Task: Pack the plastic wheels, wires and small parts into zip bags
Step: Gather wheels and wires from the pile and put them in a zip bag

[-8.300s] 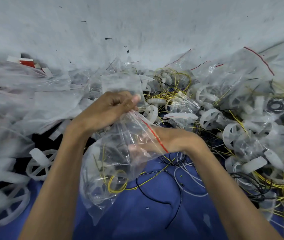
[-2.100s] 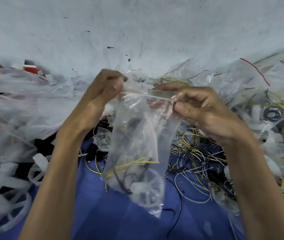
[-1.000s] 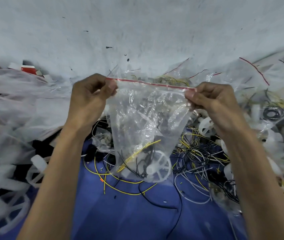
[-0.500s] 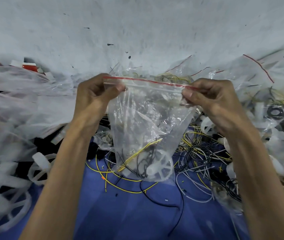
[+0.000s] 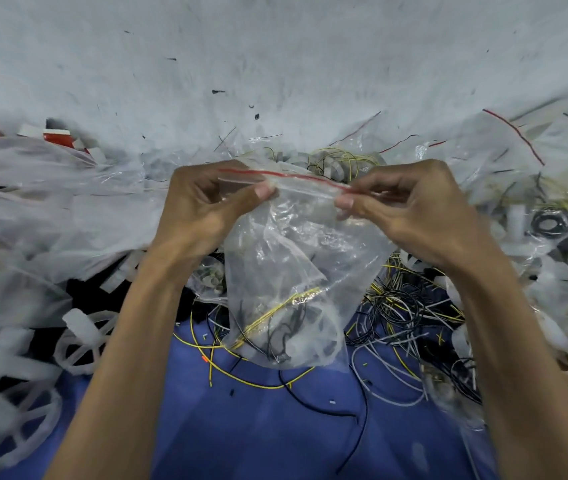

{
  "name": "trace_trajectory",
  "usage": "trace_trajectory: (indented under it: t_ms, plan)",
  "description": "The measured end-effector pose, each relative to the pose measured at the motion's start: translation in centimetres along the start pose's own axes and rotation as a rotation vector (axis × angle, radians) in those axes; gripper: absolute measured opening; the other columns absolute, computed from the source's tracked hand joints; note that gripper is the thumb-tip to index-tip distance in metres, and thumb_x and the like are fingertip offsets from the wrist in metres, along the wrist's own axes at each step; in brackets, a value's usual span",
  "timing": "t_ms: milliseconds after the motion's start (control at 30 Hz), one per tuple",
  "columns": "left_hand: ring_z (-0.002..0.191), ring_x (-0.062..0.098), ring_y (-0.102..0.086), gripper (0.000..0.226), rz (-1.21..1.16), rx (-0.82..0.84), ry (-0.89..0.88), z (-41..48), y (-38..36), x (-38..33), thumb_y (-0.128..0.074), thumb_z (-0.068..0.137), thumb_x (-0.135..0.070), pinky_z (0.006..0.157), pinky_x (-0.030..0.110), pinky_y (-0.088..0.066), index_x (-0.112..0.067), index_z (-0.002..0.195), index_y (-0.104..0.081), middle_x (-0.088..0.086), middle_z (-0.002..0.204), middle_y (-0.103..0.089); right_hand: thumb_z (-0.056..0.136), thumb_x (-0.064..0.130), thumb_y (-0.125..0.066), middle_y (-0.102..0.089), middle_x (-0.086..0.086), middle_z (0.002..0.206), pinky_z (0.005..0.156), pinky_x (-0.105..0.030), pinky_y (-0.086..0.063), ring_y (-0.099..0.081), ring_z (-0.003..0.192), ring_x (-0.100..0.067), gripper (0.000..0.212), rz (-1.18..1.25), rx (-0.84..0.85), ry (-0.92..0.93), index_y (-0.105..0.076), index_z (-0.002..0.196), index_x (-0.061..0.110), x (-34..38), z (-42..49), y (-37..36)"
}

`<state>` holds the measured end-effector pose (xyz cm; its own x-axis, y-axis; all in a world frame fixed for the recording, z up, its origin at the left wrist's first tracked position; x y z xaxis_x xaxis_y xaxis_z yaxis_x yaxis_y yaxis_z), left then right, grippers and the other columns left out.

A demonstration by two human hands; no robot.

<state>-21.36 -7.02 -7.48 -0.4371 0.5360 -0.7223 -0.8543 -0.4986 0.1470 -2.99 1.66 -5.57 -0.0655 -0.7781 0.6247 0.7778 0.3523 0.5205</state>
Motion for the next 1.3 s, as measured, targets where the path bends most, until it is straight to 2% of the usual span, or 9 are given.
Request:
trace_trajectory:
  t_ms: [233, 367, 500, 633, 800, 967, 1100, 1200, 1300]
  plan:
    - [0.081, 0.014, -0.072, 0.010, -0.024, 0.003, 0.033, -0.1, -0.7, -0.2, -0.078, 0.072, -0.032, 0.072, 0.023, -0.054, -0.025, 0.079, -0.076, -0.007, 0.082, -0.074, 0.080, 0.014, -0.072, -0.069, 0.007, 0.071, 0.062, -0.010, -0.048, -0.065, 0.064, -0.001, 0.007, -0.048, -0.059, 0.076, -0.071, 0.083, 0.020, 1.6, 0.0, -0.4]
    - [0.079, 0.013, -0.071, 0.010, 0.060, 0.001, 0.007, -0.1, -1.3, -0.6, -0.077, 0.074, -0.032, 0.071, 0.026, -0.054, -0.025, 0.079, -0.076, -0.009, 0.082, -0.074, 0.082, 0.012, -0.069, -0.068, 0.005, 0.069, 0.061, -0.022, -0.052, -0.067, 0.063, -0.008, 0.004, -0.103, -0.048, 0.086, -0.072, 0.085, 0.013, 1.5, 0.2, -1.1]
    - [0.080, 0.011, -0.071, 0.011, 0.085, -0.040, -0.009, -0.1, -1.9, -0.7, -0.078, 0.073, -0.033, 0.073, 0.027, -0.054, -0.025, 0.081, -0.075, -0.010, 0.083, -0.074, 0.084, 0.012, -0.066, -0.060, 0.016, 0.063, 0.054, -0.006, -0.035, -0.057, 0.057, 0.006, 0.004, -0.186, -0.060, 0.083, -0.070, 0.084, 0.011, 1.0, 0.4, -1.3]
    - [0.083, 0.012, -0.071, 0.013, 0.040, -0.062, 0.032, -0.1, -1.9, -0.3, -0.079, 0.070, -0.033, 0.076, 0.033, -0.055, -0.029, 0.081, -0.075, -0.012, 0.085, -0.074, 0.084, 0.020, -0.067, -0.060, 0.020, 0.066, 0.062, -0.008, -0.042, -0.062, 0.063, 0.008, 0.005, -0.144, -0.039, 0.084, -0.066, 0.086, 0.024, 0.9, 0.4, -1.5]
    - [0.075, 0.007, -0.070, 0.009, -0.004, -0.007, -0.002, -0.1, -2.8, -0.8, -0.078, 0.070, -0.028, 0.067, 0.020, -0.053, -0.032, 0.078, -0.076, -0.014, 0.080, -0.073, 0.084, 0.009, -0.060, -0.053, 0.018, 0.060, 0.058, -0.007, -0.036, -0.054, 0.055, 0.007, 0.011, -0.162, -0.008, 0.080, -0.058, 0.075, 0.014, 0.6, 0.5, -2.3]
    - [0.071, 0.002, -0.067, 0.010, -0.103, -0.045, -0.045, 0.1, -2.9, -1.2, -0.076, 0.071, -0.021, 0.064, 0.015, -0.050, -0.031, 0.073, -0.075, -0.015, 0.075, -0.072, 0.081, 0.011, -0.058, -0.052, 0.013, 0.057, 0.059, -0.017, -0.039, -0.054, 0.057, -0.011, 0.010, -0.115, -0.167, 0.108, -0.061, 0.076, 0.003, 1.2, 0.6, -2.0]
    - [0.071, 0.005, -0.068, 0.010, -0.066, -0.072, -0.031, 0.0, -2.6, -1.0, -0.077, 0.072, -0.023, 0.064, 0.017, -0.050, -0.032, 0.075, -0.075, -0.014, 0.076, -0.072, 0.084, 0.005, -0.060, -0.047, 0.021, 0.052, 0.051, -0.007, -0.032, -0.050, 0.050, 0.004, 0.018, -0.158, -0.203, 0.084, -0.057, 0.071, 0.018, 0.7, 0.5, -2.2]
    - [0.070, 0.007, -0.069, 0.006, -0.065, -0.097, 0.021, 0.1, -2.1, -0.3, -0.077, 0.072, -0.025, 0.065, 0.017, -0.051, -0.031, 0.073, -0.076, -0.012, 0.074, -0.073, 0.084, 0.012, -0.063, -0.046, 0.024, 0.050, 0.047, -0.007, -0.027, -0.046, 0.046, 0.007, 0.008, -0.179, -0.268, 0.049, -0.064, 0.077, 0.013, 0.4, 0.6, -2.4]
    - [0.064, 0.004, -0.067, 0.010, -0.067, -0.237, 0.111, 0.1, -0.8, 0.7, -0.076, 0.075, -0.019, 0.062, 0.015, -0.049, -0.027, 0.070, -0.074, -0.011, 0.068, -0.072, 0.078, 0.026, -0.072, -0.058, 0.023, 0.070, 0.051, -0.002, -0.038, -0.056, 0.055, 0.012, 0.025, 0.089, -0.184, -0.056, -0.061, 0.097, 0.014, -0.7, 0.8, -2.9]
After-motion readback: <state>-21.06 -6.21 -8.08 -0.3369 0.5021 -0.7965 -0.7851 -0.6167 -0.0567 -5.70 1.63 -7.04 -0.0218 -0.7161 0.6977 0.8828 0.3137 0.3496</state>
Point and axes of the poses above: each hand's wrist, its own z-axis towards the middle knuckle, its own y-axis out of the back of the hand, x = y × z, the point moved 6 cm from there along z, towards the middle knuckle
